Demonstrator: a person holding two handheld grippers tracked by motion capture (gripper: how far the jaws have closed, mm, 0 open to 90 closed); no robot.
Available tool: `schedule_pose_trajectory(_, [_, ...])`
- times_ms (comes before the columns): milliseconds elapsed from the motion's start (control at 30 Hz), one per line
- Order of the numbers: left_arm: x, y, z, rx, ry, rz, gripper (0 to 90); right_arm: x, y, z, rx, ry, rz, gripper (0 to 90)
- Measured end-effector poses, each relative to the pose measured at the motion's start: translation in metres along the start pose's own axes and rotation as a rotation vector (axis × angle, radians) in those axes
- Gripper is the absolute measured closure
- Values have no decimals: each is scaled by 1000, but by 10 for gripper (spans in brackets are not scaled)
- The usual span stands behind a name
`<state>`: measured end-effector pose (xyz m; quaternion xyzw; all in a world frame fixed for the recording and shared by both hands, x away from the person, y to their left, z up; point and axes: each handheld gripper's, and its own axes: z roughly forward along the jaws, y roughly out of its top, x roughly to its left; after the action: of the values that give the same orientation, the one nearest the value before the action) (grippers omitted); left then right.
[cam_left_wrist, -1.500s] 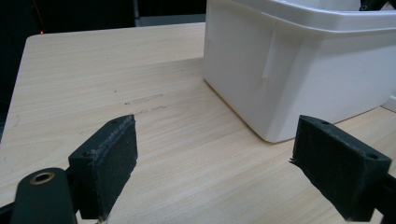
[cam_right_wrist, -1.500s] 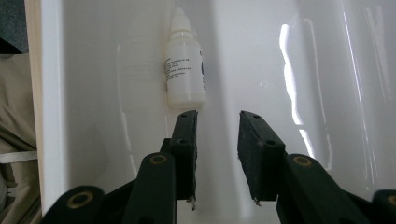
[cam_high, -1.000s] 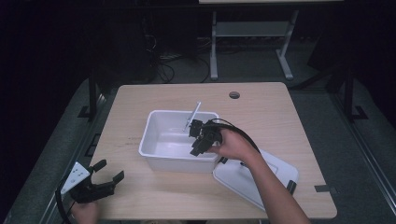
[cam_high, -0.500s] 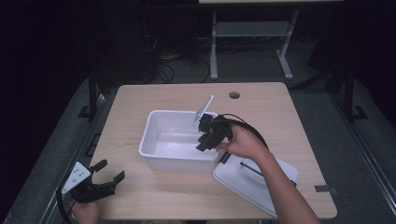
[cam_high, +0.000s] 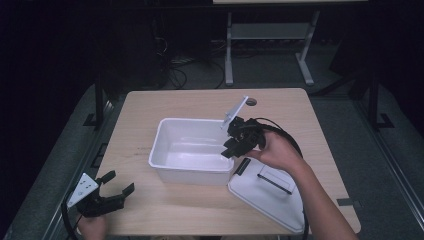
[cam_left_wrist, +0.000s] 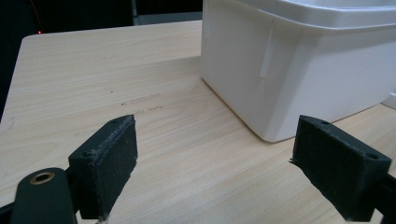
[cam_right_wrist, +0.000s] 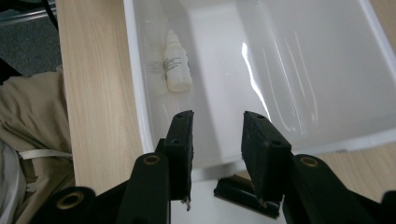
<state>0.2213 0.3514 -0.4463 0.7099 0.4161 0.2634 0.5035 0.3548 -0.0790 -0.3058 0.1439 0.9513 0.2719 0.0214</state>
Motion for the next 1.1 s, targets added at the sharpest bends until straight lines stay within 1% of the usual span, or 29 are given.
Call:
schedule_pose_trajectory(467, [-1, 0, 2, 4, 1, 1, 130, 2, -39, -39, -15, -69, 59, 583])
schedule_pose_trajectory(600, [-1, 0, 3, 5, 1, 2, 130, 2, -51, -46, -24, -85, 81, 571])
schedule_pose_trajectory(833, [-1, 0, 3, 8, 2, 3, 130, 3, -76, -50, -22, -96, 118, 557])
schedule_pose_trajectory(1100, [-1, 0, 4, 12, 2, 9, 130, 7, -99, -48, -25, -102, 140, 544])
